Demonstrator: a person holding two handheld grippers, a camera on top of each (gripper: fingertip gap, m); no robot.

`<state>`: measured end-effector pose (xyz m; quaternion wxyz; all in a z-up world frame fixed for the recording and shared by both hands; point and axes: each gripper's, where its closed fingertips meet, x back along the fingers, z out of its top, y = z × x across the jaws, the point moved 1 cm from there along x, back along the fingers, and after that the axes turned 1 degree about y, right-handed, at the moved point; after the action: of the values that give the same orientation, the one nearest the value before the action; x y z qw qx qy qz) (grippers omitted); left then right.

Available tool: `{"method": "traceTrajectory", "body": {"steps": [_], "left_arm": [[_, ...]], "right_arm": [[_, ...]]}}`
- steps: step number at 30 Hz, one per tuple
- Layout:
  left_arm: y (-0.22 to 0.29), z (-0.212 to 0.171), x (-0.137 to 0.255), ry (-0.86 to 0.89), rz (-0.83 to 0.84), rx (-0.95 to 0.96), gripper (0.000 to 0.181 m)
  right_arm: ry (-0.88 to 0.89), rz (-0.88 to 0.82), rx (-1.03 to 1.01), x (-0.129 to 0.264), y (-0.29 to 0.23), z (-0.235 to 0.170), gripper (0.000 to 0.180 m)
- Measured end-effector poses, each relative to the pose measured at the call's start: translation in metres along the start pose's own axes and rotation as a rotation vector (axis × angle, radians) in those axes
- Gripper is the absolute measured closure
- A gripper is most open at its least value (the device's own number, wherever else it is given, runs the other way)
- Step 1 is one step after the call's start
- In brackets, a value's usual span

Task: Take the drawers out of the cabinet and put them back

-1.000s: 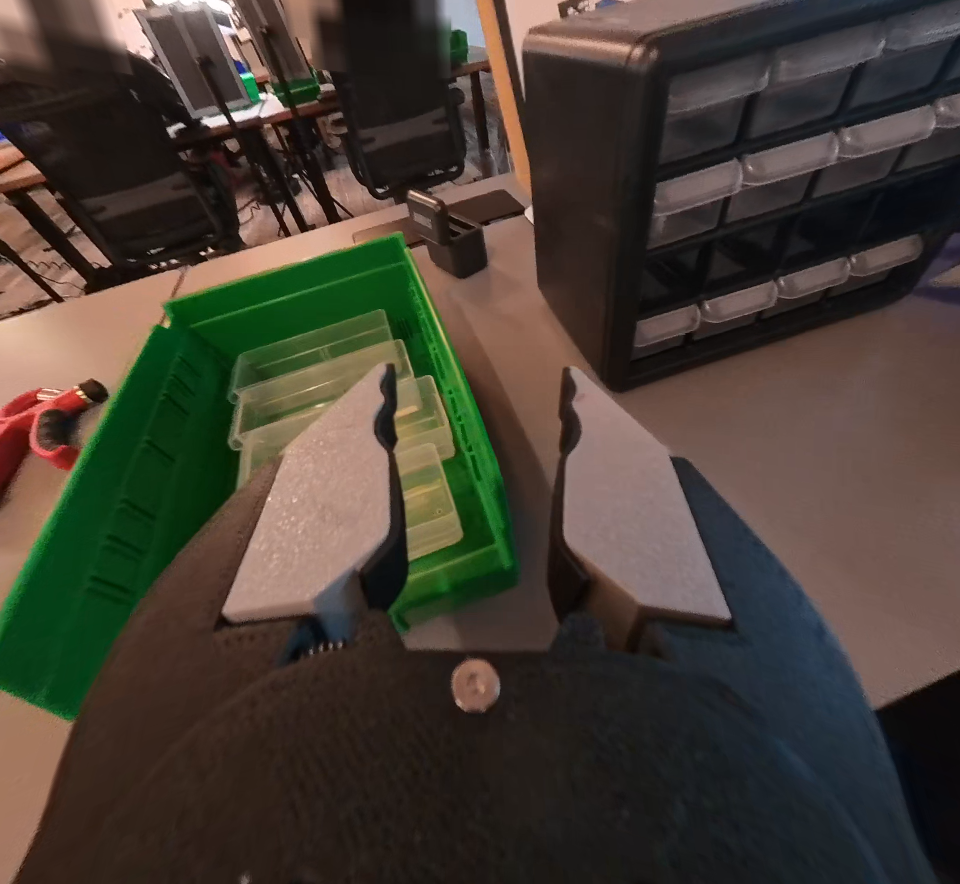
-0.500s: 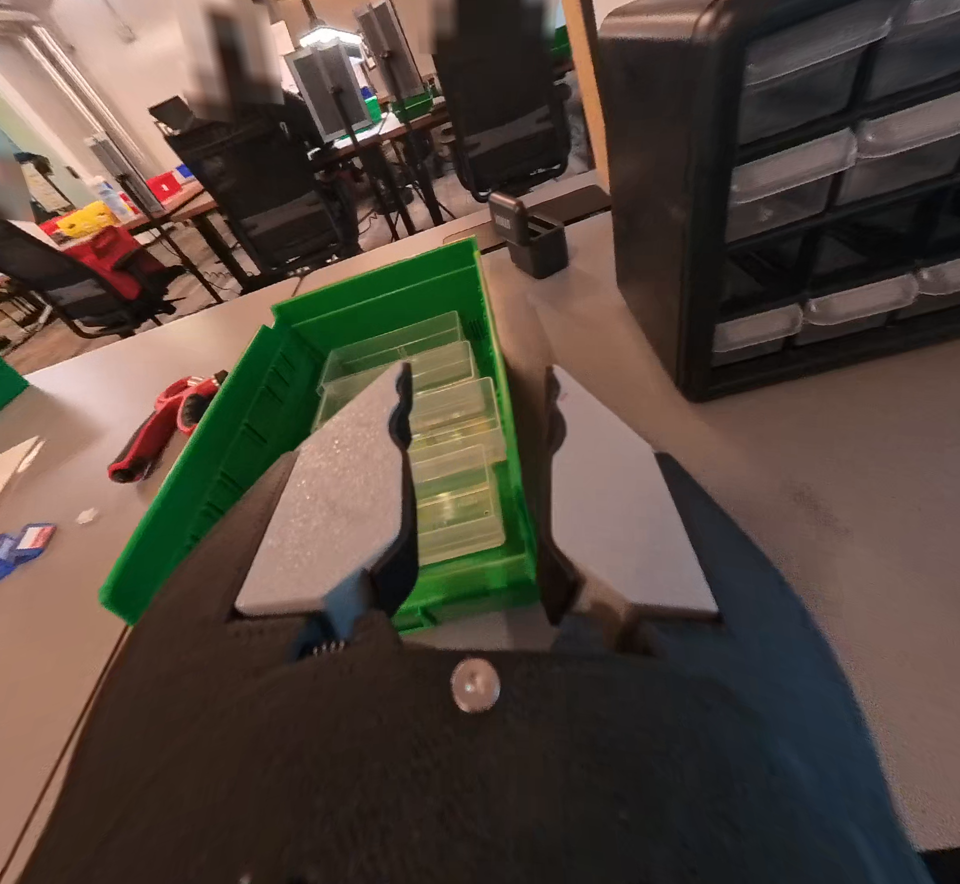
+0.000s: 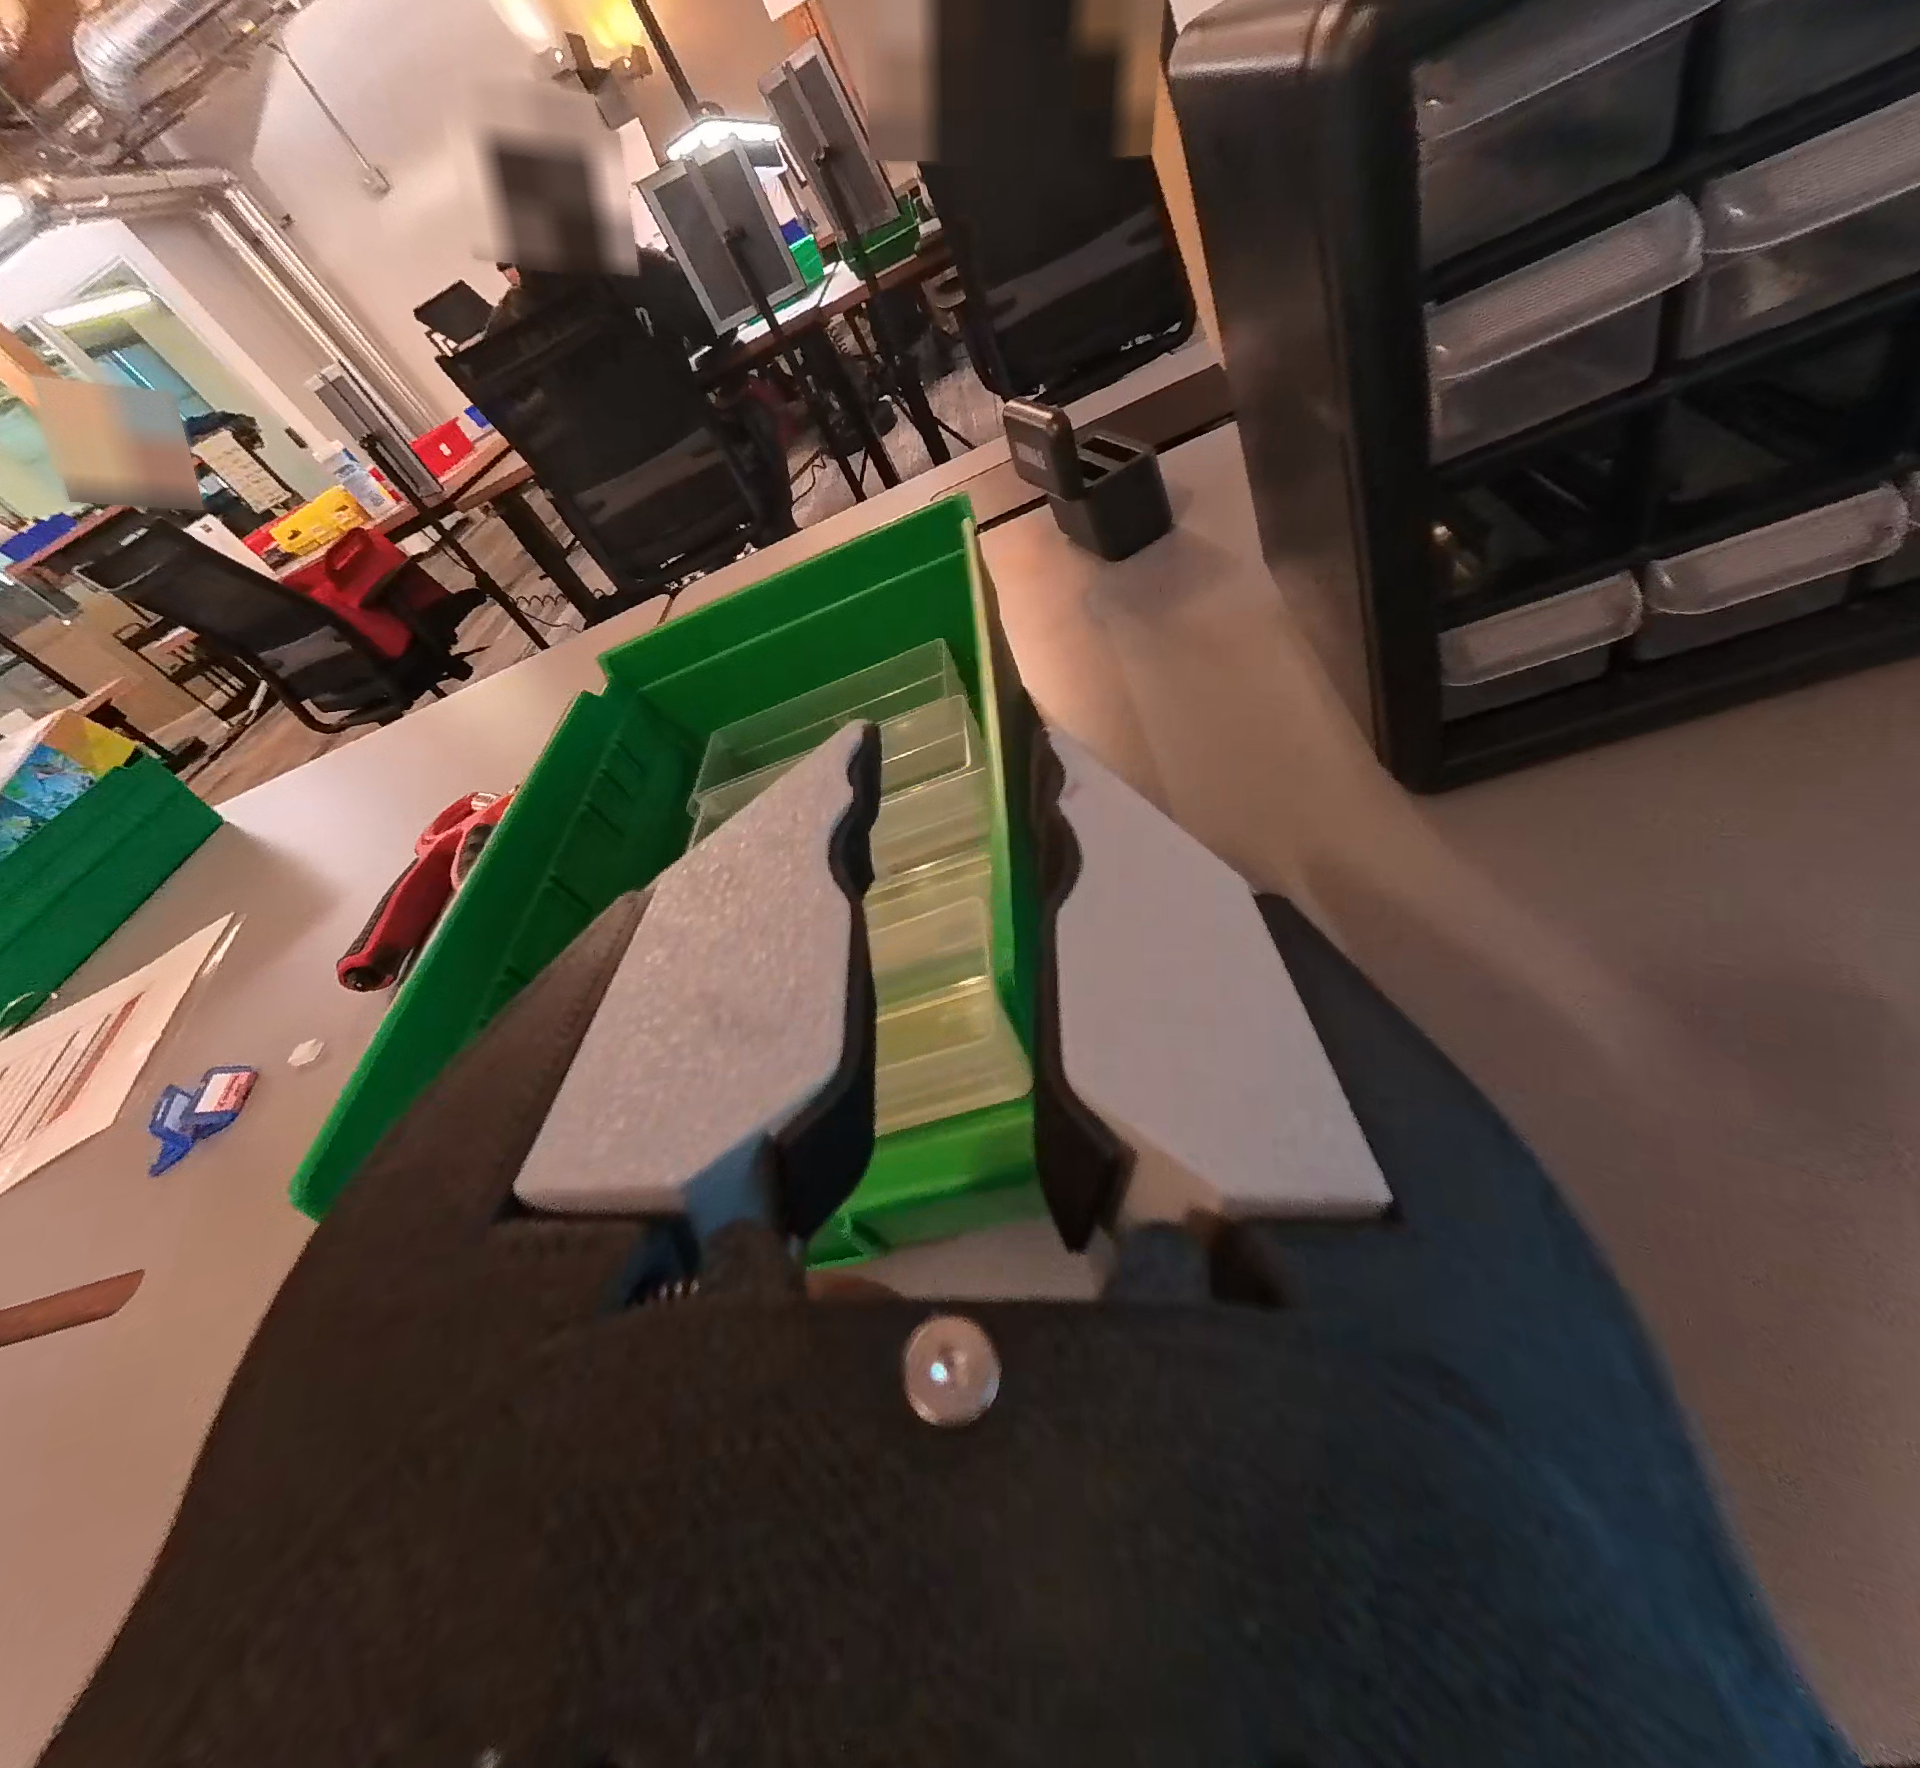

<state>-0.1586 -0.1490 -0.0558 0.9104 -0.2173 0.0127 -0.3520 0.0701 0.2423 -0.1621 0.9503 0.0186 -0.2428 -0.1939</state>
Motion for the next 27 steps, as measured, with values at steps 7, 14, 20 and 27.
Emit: {"method": "traceTrajectory", "body": {"steps": [7, 14, 20, 27], "left_arm": [[-0.014, -0.002, 0.0, -0.002, 0.023, -0.001, 0.15], [-0.097, -0.019, 0.009, -0.038, 0.189, 0.062, 0.142], [-0.158, -0.04, 0.031, -0.052, 0.224, 0.152, 0.124], [-0.125, -0.05, 0.024, -0.102, 0.062, 0.057, 0.12]], "right_arm": [[-0.006, -0.002, 0.011, -0.001, -0.001, -0.001, 0.098], [0.006, 0.013, 0.006, 0.0, -0.002, 0.001, 0.1], [-0.014, 0.011, 0.031, -0.002, -0.004, -0.001, 0.101], [-0.004, 0.007, 0.028, -0.001, -0.003, 0.0, 0.102]]}}
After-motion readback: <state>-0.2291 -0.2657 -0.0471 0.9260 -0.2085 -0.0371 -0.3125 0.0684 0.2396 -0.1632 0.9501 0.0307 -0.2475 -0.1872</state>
